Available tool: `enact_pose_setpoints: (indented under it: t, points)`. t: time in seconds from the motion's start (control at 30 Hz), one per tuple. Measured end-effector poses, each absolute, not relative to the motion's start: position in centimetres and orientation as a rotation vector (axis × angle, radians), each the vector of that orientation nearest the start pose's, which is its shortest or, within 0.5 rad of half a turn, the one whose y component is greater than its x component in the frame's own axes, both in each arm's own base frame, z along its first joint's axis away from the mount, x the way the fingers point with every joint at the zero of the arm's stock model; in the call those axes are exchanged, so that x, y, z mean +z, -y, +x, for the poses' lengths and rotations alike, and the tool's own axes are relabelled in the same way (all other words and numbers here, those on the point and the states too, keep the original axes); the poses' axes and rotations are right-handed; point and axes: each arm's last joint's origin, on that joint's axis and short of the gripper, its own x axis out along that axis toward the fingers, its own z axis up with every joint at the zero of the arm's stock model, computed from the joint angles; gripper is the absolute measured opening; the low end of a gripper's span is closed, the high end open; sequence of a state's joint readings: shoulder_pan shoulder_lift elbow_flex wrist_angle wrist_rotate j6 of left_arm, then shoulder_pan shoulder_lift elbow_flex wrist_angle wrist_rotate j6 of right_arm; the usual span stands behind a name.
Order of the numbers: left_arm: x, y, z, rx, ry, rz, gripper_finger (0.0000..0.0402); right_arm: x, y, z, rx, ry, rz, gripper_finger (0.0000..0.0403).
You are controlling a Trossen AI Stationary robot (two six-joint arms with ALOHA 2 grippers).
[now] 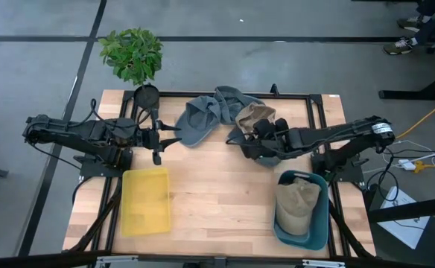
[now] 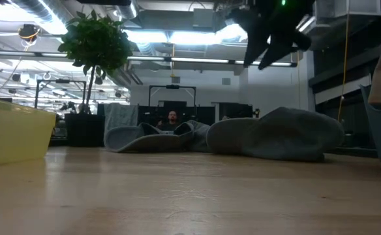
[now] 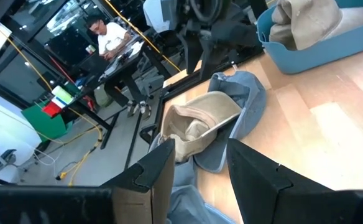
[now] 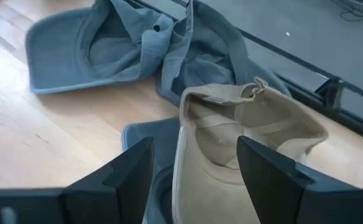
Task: Pick & Place hat
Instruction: Put the brown cap into the blue bin
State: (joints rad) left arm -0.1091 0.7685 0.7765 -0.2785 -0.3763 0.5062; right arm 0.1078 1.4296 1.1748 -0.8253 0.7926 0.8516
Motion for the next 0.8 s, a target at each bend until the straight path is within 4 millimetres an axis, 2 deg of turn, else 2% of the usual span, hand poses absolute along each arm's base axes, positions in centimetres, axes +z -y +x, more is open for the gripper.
enact_pose_setpoints:
  t: [0.47, 0.8]
  points:
    - [32.2, 0.7, 16.6, 0.196, -0.341, 0.533, 0.0141, 23.7, 1.5, 28.2, -0.863, -0.65, 0.464, 0.023]
    - [32.0, 0.7, 16.5, 0.194, -0.357, 0.519, 0.0141, 23.2, 2.5, 28.4, -0.849, -0.646, 0.499, 0.023]
